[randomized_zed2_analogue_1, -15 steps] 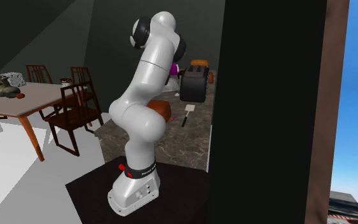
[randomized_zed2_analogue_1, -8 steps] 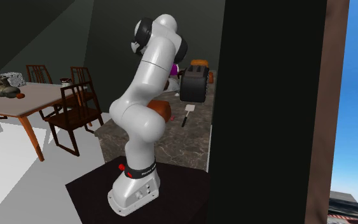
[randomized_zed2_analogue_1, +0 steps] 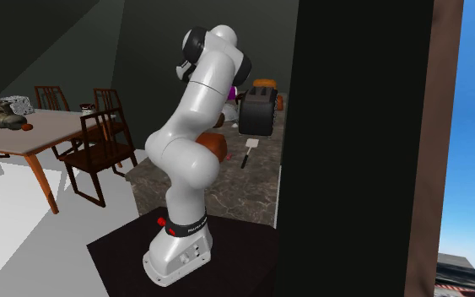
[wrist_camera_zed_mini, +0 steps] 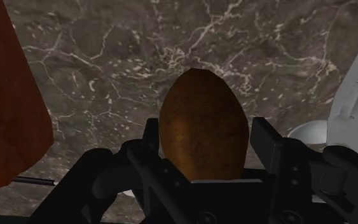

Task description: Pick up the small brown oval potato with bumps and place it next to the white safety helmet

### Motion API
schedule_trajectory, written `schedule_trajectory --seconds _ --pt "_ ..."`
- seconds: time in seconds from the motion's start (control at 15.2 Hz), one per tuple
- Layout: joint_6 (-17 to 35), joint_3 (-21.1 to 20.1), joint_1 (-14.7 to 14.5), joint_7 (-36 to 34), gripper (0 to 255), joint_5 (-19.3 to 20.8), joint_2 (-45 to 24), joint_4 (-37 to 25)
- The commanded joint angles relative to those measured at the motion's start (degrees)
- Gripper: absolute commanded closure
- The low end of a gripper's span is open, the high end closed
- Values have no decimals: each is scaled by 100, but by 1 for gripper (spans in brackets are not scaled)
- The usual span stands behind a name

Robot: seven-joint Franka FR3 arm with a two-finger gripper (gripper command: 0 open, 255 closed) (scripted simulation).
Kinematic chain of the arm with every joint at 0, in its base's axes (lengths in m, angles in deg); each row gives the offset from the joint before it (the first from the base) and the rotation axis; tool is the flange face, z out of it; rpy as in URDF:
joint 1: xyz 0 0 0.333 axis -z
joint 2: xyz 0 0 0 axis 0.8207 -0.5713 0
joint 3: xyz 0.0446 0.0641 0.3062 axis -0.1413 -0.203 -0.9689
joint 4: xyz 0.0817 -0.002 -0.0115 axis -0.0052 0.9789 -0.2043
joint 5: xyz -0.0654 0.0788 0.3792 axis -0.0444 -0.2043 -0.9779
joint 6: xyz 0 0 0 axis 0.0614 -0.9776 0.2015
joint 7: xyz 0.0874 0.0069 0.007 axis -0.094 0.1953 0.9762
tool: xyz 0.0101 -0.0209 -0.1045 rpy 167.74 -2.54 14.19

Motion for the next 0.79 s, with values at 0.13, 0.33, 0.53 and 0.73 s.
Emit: schedule_trajectory --seconds 0.13,0.33,0.53,0.73 --pt "194 78 -28 -113 255 107 -116 140" --pt "340 144 -50 -197 255 196 -211 241" --pt "482 217 -78 -280 255 290 -312 329" --pt "593 278 -105 -349 255 373 -401 391"
